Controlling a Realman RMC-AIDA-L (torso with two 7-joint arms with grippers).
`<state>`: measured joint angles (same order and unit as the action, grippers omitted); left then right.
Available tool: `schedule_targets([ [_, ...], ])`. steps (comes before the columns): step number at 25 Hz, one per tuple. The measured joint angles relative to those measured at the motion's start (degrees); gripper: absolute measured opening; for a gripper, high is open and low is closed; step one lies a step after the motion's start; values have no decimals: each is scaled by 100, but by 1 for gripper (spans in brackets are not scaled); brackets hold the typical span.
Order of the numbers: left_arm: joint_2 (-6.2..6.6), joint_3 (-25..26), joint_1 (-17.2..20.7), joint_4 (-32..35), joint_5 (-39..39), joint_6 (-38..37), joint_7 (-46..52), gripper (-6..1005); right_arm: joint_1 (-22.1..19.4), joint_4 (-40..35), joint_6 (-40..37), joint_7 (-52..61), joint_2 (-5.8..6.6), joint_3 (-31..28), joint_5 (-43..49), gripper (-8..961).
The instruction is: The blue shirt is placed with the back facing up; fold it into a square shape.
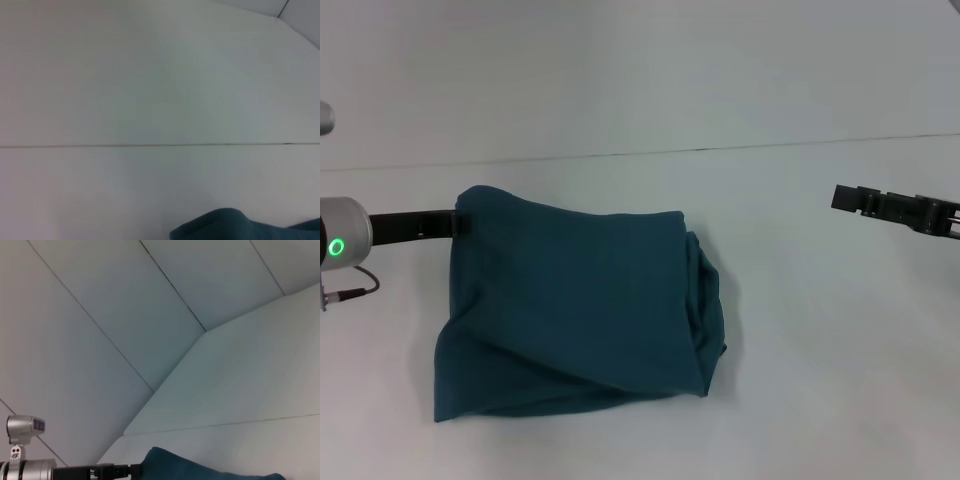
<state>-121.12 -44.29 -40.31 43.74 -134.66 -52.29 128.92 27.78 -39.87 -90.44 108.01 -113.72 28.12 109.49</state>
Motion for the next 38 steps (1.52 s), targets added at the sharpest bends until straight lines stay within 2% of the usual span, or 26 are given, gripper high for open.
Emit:
schedule_targets([
  [8, -7, -68, 13, -88, -94, 126, -76, 81, 2, 40, 7, -11, 0, 0, 3, 941],
  [13, -21, -63, 5, -67, -431, 161, 90, 113, -4, 49, 9, -8, 0, 0, 3, 941],
  [18, -96, -10, 265, 450, -419, 219, 668, 196, -4, 51, 20, -21, -1, 0, 3, 940],
  [22, -282, -41, 476, 1073, -145, -420, 769, 272, -20, 55, 20, -29, -15, 0, 3, 940],
  [25, -285, -3, 521, 999, 240, -862, 864, 330, -44, 58, 19, -39, -27, -1, 3, 940],
  [26, -285, -3, 521, 999, 240, -862, 864, 406, -53, 59, 16, -42, -29, -2, 2, 941],
  [27, -273, 69, 650, 847, 696, -1093, 934, 481, -58, 59, 12, -44, -28, -5, 2, 941],
  [28, -269, 93, 680, 817, 805, -1143, 967, 557, -63, 59, 8, -45, -28, -6, 3, 941],
  [31, -232, 392, 848, 566, 1189, -1499, 1226, 556, -84, 59, -7, -47, -10, -8, 2, 941],
  [35, -181, 1060, 1002, 157, 1341, -2085, 1250, 555, -100, 59, 2, -32, 7, -9, 2, 940],
  [38, -156, 1260, 1165, 92, 1349, -2347, 1080, 553, -41, 54, 108, 315, 93, 21, 50, 940],
])
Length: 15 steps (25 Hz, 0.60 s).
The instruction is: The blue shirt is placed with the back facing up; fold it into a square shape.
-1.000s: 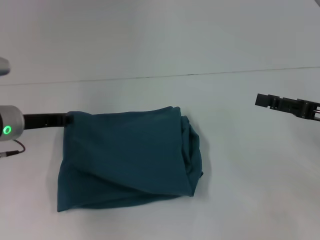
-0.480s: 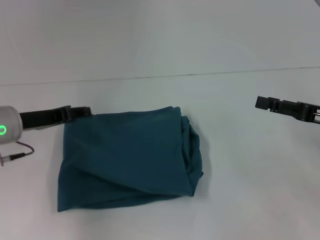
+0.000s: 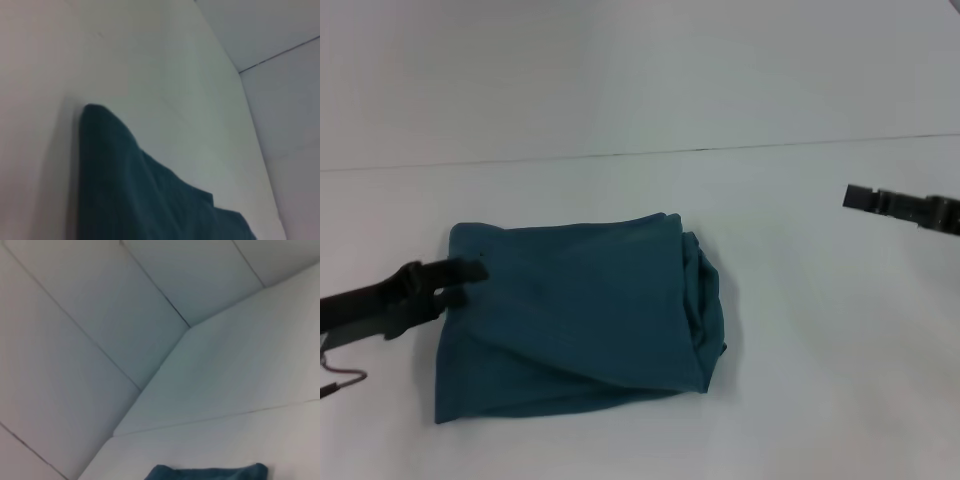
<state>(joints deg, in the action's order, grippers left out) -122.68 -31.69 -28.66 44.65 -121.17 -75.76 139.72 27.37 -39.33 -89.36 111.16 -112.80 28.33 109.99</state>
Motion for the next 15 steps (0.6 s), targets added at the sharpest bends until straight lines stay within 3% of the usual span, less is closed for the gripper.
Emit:
schedule_targets([
  [4, 52, 63, 84, 28, -33, -357, -332, 553, 329, -55, 271, 1356, 319, 97, 387, 940],
  [7, 98, 79, 100, 47, -125, -631, -745, 554, 732, -45, 621, 2633, 709, 217, 1063, 941],
  [10, 119, 80, 179, 148, -210, -878, -1215, 555, 1107, -62, 804, 3499, 985, 322, 1935, 941],
  [12, 120, 96, 249, 216, -218, -1073, -1535, 556, 1304, -238, 806, 3845, 1041, 322, 2434, 941],
  [15, 104, 104, 367, 319, -238, -1274, -1942, 557, 1536, -563, 756, 4218, 1020, 334, 3004, 941],
])
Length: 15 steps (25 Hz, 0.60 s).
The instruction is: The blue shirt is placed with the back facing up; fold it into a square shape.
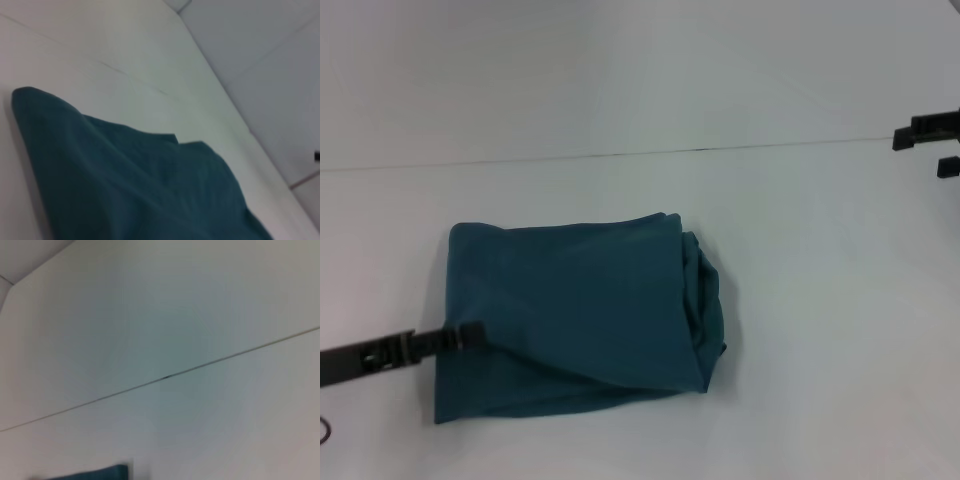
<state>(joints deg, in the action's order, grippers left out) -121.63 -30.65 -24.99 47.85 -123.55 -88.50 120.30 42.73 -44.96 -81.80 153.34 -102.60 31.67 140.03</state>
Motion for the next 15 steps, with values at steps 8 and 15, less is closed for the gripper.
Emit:
schedule_targets([
  [8, -139, -34, 250, 350, -538, -170, -1469, 560, 205, -22, -102, 116, -54, 14, 186, 940],
  [15, -261, -47, 472, 371, -330, -8, -2931, 563, 188, -19, -108, 181, -54, -18, 162, 941],
])
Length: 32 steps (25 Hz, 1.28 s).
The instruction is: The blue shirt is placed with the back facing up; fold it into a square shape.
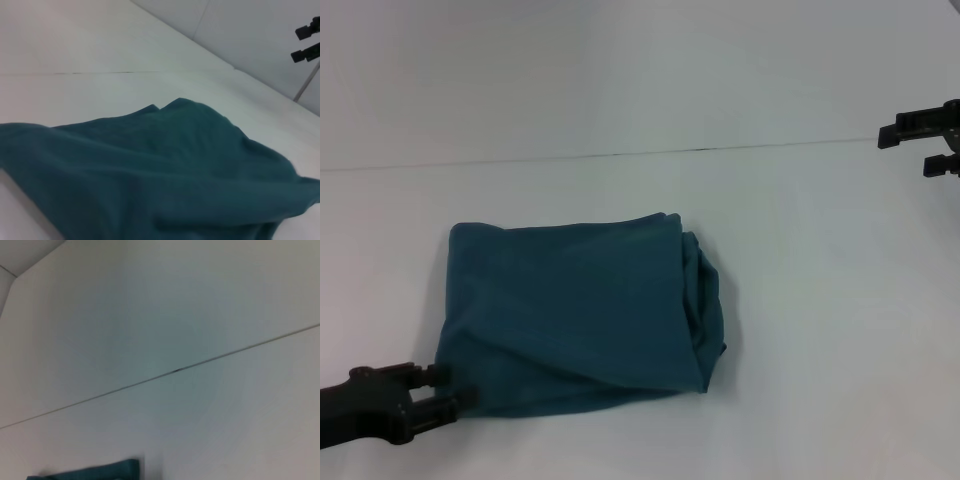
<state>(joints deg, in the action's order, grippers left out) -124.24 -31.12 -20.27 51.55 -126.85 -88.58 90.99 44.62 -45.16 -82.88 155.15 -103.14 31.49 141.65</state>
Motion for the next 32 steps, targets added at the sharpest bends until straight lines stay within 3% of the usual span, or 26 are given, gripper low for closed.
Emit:
schedule_targets([
  [17, -23, -52, -76, -725, 127, 880, -1240, 642, 33, 27, 27, 24, -14, -28, -6, 940],
  [25, -24, -252, -135, -788, 153, 985, -1169, 596, 28, 33, 33, 24, -13, -47, -16, 940],
  [32, -22, -250, -118, -656, 276, 849, -1043, 361, 25, 34, 24, 24, -13, -57, -41, 940],
])
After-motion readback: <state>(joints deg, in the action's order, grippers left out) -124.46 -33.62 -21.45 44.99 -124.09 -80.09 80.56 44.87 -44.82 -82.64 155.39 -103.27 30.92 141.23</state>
